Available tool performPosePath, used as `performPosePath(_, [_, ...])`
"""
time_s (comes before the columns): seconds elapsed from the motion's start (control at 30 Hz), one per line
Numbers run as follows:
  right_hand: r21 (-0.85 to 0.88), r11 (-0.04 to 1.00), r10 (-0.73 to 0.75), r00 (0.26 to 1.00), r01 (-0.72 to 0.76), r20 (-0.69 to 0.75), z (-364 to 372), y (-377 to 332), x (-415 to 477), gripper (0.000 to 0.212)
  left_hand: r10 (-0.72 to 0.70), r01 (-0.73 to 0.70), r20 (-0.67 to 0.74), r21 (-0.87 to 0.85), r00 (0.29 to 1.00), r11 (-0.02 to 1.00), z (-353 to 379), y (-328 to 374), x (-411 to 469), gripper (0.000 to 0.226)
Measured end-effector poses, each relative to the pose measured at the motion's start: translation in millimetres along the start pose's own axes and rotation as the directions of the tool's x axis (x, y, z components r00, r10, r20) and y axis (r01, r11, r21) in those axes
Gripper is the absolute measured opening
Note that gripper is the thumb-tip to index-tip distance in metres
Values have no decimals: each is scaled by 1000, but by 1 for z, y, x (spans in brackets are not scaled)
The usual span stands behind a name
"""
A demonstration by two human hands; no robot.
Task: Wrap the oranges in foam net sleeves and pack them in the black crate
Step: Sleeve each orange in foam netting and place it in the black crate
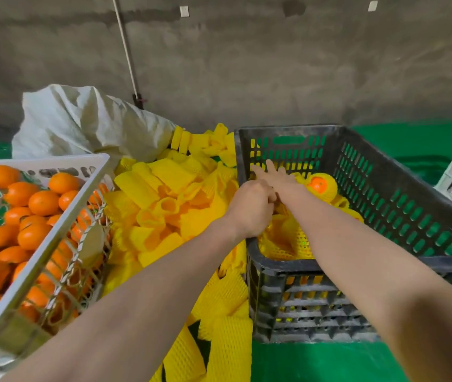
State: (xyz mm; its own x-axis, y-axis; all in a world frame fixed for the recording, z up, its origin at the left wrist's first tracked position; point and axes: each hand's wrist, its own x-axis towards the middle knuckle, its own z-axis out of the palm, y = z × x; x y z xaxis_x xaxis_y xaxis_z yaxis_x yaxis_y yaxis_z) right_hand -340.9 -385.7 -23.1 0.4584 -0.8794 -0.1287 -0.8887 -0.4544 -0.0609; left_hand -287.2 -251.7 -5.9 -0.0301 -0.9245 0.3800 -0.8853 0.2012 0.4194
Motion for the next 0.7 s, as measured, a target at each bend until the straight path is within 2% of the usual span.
performPosePath(0.07, [92,995,47,988,-34,-144,-12,-4,-11,64,8,-15,-66,-116,998,993,-4,-2,-8,14])
performPosePath(0.13, [214,977,69,927,12,-368,-25,-8,-26,60,43,-56,-105,-129,994,990,-9,-7,-17,16])
performPosePath(0.2, [308,940,45,838,150,-544,-35,-15,-42,48,82,-88,-81,-76,993,993,-18,-17,-26,29])
performPosePath(0.3, [319,878,-71,758,356,-649,-42,-42,-71,31,54,-59,-65,-78,996,995,-44,-41,-40,40])
performPosePath(0.4, [286,810,-211,709,512,-673,-39,-80,-97,22,-33,24,-87,-107,996,994,-77,-68,-59,39])
performPosePath(0.5, [249,776,-309,693,579,-651,-28,-118,-112,20,-63,54,-81,-108,995,993,-102,-93,-85,33])
performPosePath(0.6, [251,776,-383,748,579,-542,-3,-154,-113,22,-112,109,-57,-49,992,993,-119,-117,-118,31])
performPosePath(0.7, [231,820,-450,839,524,-306,38,-180,-97,23,-229,225,-60,-74,972,972,-134,-142,-150,32])
